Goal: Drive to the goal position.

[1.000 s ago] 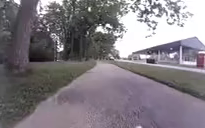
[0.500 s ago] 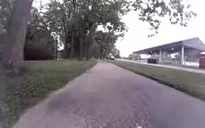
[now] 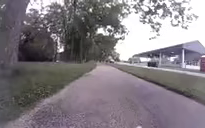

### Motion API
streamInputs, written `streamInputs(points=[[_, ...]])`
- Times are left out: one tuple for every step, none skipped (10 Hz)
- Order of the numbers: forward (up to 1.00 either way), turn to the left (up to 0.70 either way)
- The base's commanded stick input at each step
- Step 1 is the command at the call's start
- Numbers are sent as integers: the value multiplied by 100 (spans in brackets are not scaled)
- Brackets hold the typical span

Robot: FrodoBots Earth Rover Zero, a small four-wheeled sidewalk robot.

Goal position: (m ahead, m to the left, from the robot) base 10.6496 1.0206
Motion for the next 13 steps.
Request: streamInputs(points=[[70, 0], [70, 0], [70, 0], [70, 0], [70, 0], [70, 0], [70, 0], [70, 0], [70, 0], [70, 0], [70, 0], [70, 0], [70, 0]])
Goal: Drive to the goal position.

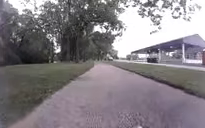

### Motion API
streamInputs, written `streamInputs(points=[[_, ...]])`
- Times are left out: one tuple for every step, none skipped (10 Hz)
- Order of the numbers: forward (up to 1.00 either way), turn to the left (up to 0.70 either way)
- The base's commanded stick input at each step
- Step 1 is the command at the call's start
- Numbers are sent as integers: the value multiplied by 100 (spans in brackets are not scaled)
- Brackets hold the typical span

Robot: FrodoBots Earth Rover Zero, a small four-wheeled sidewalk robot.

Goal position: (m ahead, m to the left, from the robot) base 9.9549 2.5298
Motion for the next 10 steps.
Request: streamInputs(points=[[70, 0], [70, 0], [70, 0], [70, 0], [70, 0], [70, 0], [70, 0], [70, 0], [70, 0], [70, 0]])
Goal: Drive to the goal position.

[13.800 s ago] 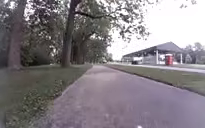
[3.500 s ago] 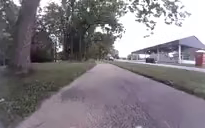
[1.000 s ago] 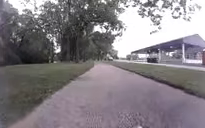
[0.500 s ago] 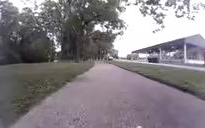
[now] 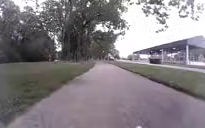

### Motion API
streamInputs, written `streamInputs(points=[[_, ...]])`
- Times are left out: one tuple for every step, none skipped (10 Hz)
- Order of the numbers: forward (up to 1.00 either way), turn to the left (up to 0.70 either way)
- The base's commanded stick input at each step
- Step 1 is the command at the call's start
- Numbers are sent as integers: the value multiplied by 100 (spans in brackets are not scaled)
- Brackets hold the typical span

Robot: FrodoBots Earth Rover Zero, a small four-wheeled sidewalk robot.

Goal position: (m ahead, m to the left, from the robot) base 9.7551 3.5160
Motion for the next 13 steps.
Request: streamInputs(points=[[70, 0], [70, 0], [70, 0], [70, 0], [70, 0], [70, 0], [70, 0], [70, 0], [70, 0], [70, 0], [70, 0], [70, 0], [70, 0]])
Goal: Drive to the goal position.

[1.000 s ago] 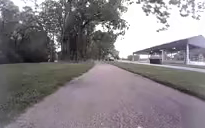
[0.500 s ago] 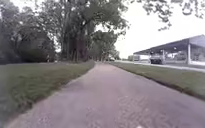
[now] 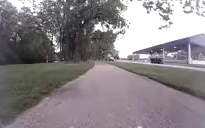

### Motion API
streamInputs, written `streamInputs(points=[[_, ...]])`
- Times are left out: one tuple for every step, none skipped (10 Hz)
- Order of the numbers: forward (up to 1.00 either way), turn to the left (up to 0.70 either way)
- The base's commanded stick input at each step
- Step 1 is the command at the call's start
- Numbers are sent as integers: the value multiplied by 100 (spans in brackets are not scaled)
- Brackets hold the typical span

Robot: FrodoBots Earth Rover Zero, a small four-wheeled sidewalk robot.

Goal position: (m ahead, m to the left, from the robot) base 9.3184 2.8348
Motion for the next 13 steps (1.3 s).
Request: streamInputs(points=[[70, 0], [70, 0], [70, 0], [70, 0], [70, 0], [70, -1], [70, -5], [70, -9], [70, -13], [70, -5], [70, 0], [70, 0], [70, 0]])
